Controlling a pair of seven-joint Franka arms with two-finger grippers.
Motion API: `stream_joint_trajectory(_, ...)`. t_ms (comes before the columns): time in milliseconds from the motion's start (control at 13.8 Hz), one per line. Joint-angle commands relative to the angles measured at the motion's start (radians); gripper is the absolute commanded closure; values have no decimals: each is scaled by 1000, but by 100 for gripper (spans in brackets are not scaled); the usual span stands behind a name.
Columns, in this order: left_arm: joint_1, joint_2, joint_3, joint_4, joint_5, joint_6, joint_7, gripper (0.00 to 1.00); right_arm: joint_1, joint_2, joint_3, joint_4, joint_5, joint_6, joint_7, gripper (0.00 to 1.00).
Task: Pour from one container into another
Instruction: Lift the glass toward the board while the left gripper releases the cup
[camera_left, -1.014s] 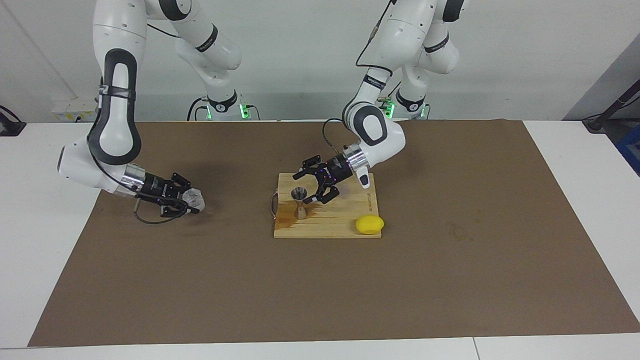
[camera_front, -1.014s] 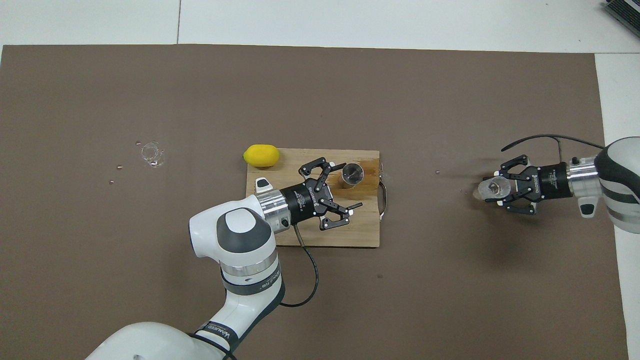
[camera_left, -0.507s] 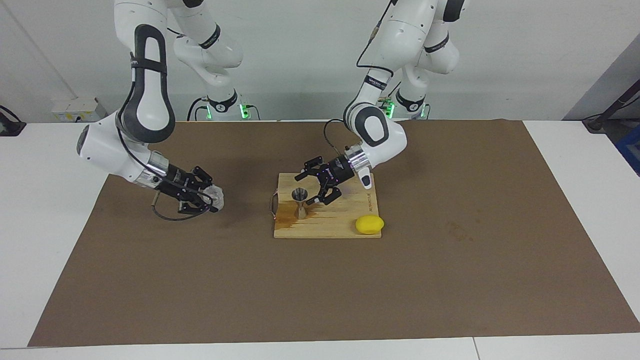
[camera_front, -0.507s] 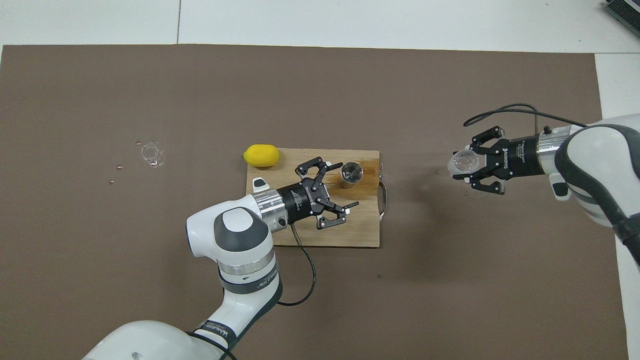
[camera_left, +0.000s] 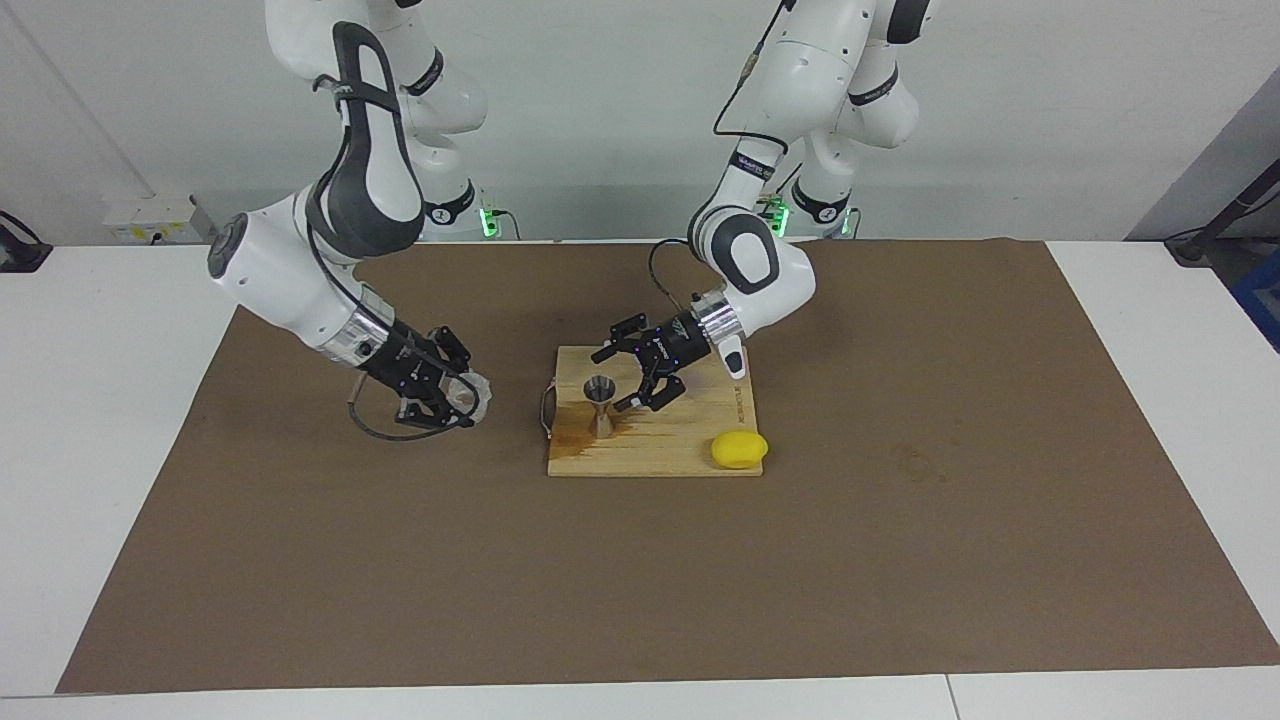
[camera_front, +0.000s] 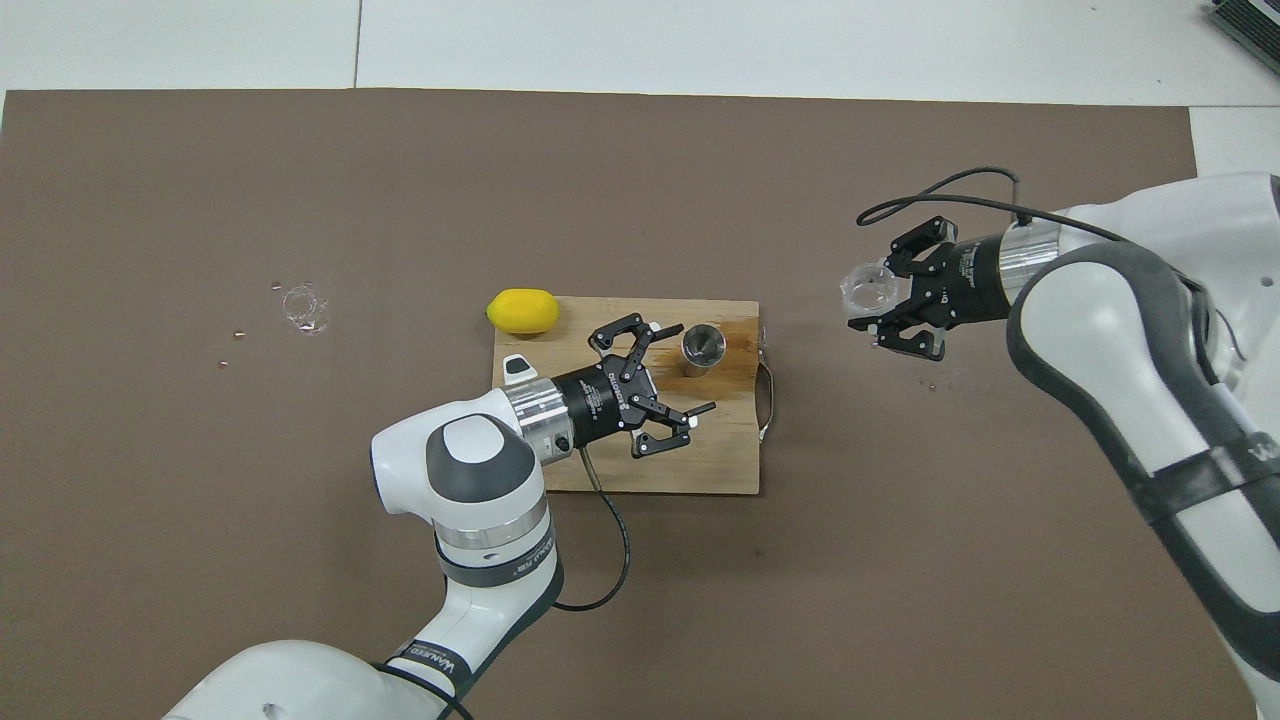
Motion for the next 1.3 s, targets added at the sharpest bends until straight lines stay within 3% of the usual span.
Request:
stream_joint_trajectory(0,43,-24,0,-35,7,-25,-4,0,67,17,-2,39,-82,41,108,100)
stream_joint_trajectory(362,142,-67,0,-104,24,-154,2,0,163,25,-2,49,-173,77,179,100)
stream_joint_trajectory(507,217,-90,0,-129,143,-240,-5,0,208,25,0,49,-239,77,179,100)
stream_joint_trajectory(725,317,-125,0,-118,372,-292,-21,0,245,24,0,47,-330,74,191,100)
stream_joint_trajectory(942,394,-170,8,-89,680,-286,-31,0,260,24,0,49,-400,70,191,100)
stream_joint_trajectory(1232,432,-206,14,-29,1089,-188,-30,0,300,25,1,53,-531,61,190,100)
